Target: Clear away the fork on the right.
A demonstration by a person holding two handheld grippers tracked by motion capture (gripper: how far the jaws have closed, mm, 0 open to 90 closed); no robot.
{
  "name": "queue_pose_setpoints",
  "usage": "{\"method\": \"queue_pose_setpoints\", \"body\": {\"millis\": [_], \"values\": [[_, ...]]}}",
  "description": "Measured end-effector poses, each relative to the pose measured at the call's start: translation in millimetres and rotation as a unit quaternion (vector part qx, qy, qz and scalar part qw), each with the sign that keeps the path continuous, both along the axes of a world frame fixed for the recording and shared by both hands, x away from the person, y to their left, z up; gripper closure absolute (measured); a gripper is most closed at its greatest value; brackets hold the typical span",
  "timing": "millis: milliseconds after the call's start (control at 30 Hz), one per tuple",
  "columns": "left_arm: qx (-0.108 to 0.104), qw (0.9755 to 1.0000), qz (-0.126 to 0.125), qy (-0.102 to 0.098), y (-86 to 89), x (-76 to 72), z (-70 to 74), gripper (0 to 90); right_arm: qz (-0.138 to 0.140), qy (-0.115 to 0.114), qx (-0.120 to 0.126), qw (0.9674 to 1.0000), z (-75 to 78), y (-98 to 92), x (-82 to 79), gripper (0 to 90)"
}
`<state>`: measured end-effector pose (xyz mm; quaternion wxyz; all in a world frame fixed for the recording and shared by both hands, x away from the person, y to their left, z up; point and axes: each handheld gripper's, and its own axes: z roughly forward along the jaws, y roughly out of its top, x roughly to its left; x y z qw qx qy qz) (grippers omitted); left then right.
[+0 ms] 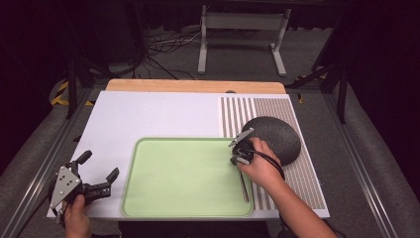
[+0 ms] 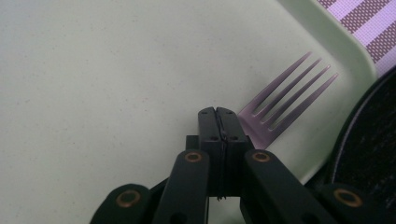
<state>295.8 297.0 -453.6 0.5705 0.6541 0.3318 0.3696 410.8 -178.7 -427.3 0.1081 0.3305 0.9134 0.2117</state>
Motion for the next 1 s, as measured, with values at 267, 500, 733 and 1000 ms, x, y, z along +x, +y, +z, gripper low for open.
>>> {"method": "queue_pose_setpoints", "body": {"millis": [267,500,733,1000], "values": [[0.0,1.0,0.0,0.0,-0.1,0.1,0.0,0.3,-0.012,0.001,0.006,0.9999,-0.3,-6.8,0.1,89.7],[-0.001,1.0,0.0,0.0,0.1,0.2,-0.2,0.3,-0.018,-0.003,0.029,0.9994,4.2,-6.6,0.0,83.5],[0.0,1.0,0.0,-0.001,0.0,0.0,0.1,0.3,-0.007,-0.042,0.081,0.9958,23.0,-6.3,-3.8,33.2],[0.0,1.0,0.0,0.0,-0.3,-0.4,0.2,0.3,0.034,-0.084,0.11,0.9898,43.6,-14.2,-13.3,15.7]]}}
